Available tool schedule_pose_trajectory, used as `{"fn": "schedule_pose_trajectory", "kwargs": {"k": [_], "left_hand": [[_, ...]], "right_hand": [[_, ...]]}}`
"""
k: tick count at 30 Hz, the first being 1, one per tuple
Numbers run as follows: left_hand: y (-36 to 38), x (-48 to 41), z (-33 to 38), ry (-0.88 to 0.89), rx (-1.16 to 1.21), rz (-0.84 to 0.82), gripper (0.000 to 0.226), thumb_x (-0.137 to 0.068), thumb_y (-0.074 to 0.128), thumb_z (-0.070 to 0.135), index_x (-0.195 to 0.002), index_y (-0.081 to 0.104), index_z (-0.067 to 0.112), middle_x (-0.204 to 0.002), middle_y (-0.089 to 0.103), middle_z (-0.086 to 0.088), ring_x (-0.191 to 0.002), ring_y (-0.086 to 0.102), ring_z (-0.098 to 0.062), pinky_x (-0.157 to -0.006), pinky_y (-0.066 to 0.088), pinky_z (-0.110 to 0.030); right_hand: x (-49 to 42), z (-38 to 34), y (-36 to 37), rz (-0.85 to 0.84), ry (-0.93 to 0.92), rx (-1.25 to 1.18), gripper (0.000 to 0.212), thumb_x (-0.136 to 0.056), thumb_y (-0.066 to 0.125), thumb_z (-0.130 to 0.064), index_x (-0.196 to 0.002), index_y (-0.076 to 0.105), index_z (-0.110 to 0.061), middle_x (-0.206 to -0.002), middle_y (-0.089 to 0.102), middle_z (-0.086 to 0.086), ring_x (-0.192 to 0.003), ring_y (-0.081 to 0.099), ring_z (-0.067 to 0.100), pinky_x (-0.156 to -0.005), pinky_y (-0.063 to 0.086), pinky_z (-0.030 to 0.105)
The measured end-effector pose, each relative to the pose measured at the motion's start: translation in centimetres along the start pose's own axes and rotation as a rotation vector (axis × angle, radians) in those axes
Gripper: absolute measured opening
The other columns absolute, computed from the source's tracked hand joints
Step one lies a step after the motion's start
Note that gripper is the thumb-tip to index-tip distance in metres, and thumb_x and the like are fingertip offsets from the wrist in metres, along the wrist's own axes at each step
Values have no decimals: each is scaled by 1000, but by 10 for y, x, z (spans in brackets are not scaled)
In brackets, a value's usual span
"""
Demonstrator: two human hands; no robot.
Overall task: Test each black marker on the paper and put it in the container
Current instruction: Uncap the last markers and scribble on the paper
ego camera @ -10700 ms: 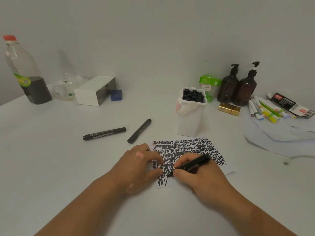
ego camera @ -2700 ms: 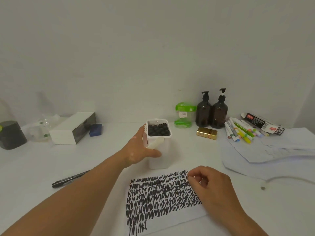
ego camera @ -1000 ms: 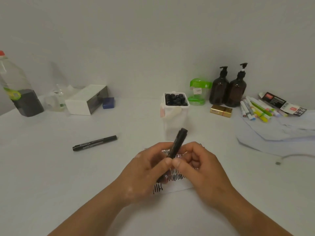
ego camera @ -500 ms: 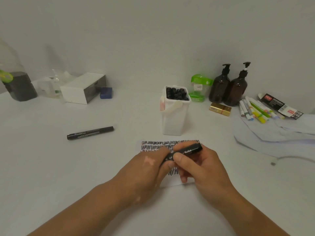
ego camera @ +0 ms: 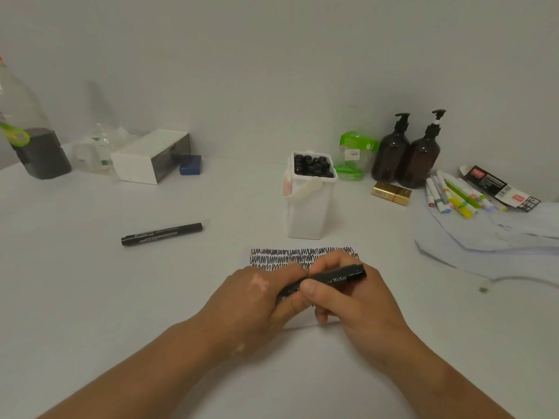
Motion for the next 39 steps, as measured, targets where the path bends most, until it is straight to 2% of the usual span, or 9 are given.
{"fn": "schedule_pose_trajectory", "kwargs": {"k": [3, 5, 7, 10, 14, 17, 22, 27, 39], "left_hand": [[-5, 1, -15, -88, 36, 24, 29, -96, 56, 50, -120, 59, 35, -60, 52, 17, -55, 48, -2, -55, 32, -11], [-13, 3, -31, -158, 47, 97, 21, -94, 60, 43, -113, 65, 35, -65, 55, 15, -61, 50, -4, -59, 35, -10], [-19, 5, -43, -202, 0, 142, 10, -92, 67, 35, -100, 71, 36, -76, 60, 17, -68, 51, -1, -64, 36, -8], [-13, 6, -54, -256, -38, 44, 12, -87, 73, 39, -99, 73, 38, -92, 59, 20, -80, 52, 9, -70, 35, -5], [-5, 7, -60, -283, -78, -69, 23, -82, 75, 48, -104, 71, 42, -102, 56, 21, -93, 53, 6, -79, 38, -10], [-4, 7, -59, -293, -85, -87, 24, -82, 74, 50, -105, 71, 43, -102, 55, 21, -94, 53, 3, -81, 41, -14], [-4, 7, -59, -293, -93, -100, 25, -83, 72, 51, -106, 71, 42, -105, 54, 19, -95, 52, 2, -82, 40, -14], [-4, 7, -58, -302, -102, -104, 25, -84, 72, 51, -107, 71, 41, -107, 54, 16, -96, 53, -2, -85, 44, -21], [-3, 7, -58, -310, -96, -109, 26, -83, 72, 51, -107, 70, 42, -106, 53, 19, -96, 53, -1, -85, 44, -21]], "right_hand": [[-6, 3, -11, 157, -3, -185, 16, -69, 78, -25, -71, 64, -19, -50, 48, 4, -44, 42, 18, -43, 37, 28], [-10, 5, -26, 242, 35, -334, 10, -71, 73, -19, -68, 63, -18, -49, 43, 4, -44, 37, 17, -42, 33, 25], [-8, 8, -35, 201, 71, -274, 17, -67, 72, -28, -77, 71, -14, -54, 52, 10, -47, 46, 21, -41, 38, 27], [-4, 11, -25, 45, 143, -148, 35, -63, 71, -36, -88, 79, -12, -65, 66, 14, -56, 59, 23, -45, 45, 30], [-2, 15, -7, 0, 156, 199, 22, -64, 76, -37, -81, 75, -23, -58, 64, -2, -52, 55, 13, -52, 43, 27], [0, 15, -3, 18, 156, 375, 20, -65, 74, -40, -80, 75, -28, -63, 69, -7, -57, 58, 6, -55, 43, 16], [1, 14, 2, 3, 132, 433, 15, -67, 75, -41, -78, 75, -31, -68, 70, -11, -61, 57, 0, -56, 41, 9], [1, 15, 1, -3, 127, 429, 8, -79, 83, -26, -80, 77, -29, -69, 71, -12, -61, 58, -3, -57, 41, 6], [1, 16, -1, -7, 146, 453, 10, -69, 76, -36, -78, 75, -31, -66, 69, -15, -59, 56, -3, -55, 41, 7]]}}
Point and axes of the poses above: each hand's wrist, its own x-axis away from the middle knuckle, its own y-axis out of the palm, z = x × y, the point moved 3 cm from there along -x, towards the middle knuckle
